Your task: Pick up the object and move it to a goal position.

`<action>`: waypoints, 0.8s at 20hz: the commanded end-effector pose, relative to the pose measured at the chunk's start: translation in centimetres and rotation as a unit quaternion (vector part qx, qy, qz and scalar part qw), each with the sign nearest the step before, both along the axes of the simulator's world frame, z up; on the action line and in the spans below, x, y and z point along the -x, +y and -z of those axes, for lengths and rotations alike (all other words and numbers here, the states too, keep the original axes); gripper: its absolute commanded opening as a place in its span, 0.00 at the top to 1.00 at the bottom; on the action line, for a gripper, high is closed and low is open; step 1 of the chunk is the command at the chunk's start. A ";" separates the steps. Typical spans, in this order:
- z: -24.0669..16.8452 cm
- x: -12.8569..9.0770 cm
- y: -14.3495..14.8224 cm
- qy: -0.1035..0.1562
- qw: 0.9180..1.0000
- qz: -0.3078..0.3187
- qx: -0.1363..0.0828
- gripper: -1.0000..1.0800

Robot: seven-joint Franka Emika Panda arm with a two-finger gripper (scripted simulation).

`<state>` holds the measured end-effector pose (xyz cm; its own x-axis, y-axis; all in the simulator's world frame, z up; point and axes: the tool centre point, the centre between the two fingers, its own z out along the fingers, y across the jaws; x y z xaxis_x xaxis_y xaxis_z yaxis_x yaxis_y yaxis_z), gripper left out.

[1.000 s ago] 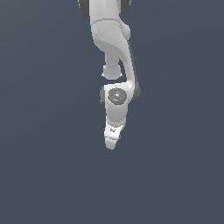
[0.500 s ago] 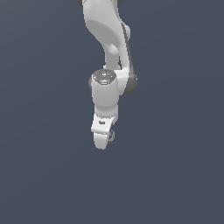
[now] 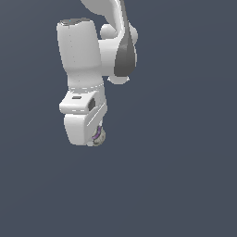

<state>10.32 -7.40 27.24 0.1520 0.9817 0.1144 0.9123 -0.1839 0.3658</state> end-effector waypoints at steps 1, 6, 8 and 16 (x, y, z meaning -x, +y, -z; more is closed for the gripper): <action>-3.6 -0.7 -1.3 -0.028 1.000 -0.008 -0.002 1.00; -10.1 -1.4 -3.7 -0.079 0.997 -0.023 -0.008 1.00; -12.4 -1.5 -4.6 -0.096 0.995 -0.028 -0.011 1.00; -19.0 -1.5 -7.2 -0.147 0.988 -0.042 -0.019 1.00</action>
<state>11.84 -14.26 45.11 0.0346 0.9840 0.1748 0.7900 -0.1340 0.5983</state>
